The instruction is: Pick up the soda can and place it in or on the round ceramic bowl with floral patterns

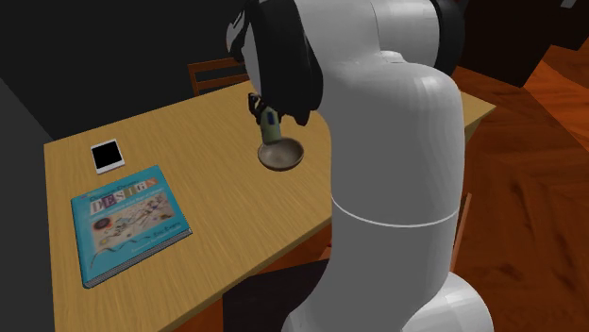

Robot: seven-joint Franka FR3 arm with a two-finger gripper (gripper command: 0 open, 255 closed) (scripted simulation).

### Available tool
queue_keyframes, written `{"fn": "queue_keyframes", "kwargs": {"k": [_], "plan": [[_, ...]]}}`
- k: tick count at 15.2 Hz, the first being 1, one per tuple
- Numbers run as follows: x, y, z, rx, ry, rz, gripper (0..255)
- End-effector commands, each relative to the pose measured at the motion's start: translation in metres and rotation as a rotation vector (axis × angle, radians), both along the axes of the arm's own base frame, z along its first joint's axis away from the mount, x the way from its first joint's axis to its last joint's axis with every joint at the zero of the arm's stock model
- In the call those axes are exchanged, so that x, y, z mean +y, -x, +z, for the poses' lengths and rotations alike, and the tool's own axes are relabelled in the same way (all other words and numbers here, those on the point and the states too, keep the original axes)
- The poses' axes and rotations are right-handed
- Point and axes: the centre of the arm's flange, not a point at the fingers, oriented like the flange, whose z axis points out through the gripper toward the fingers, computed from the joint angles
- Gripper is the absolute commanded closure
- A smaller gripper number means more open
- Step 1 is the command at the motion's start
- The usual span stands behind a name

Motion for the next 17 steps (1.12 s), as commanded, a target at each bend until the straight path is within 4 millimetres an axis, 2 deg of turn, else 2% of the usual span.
{"fn": "queue_keyframes", "kwargs": {"k": [1, 6, 9, 17], "plan": [[0.0, 0.0, 0.012, 0.0, 0.0, 0.0, 255], [0.0, 0.0, 0.036, 0.0, 0.0, 0.0, 255], [-0.026, 0.028, 0.044, 0.0, 0.0, 0.0, 255], [-0.026, 0.028, 0.002, 0.0, 0.0, 0.0, 255]]}}
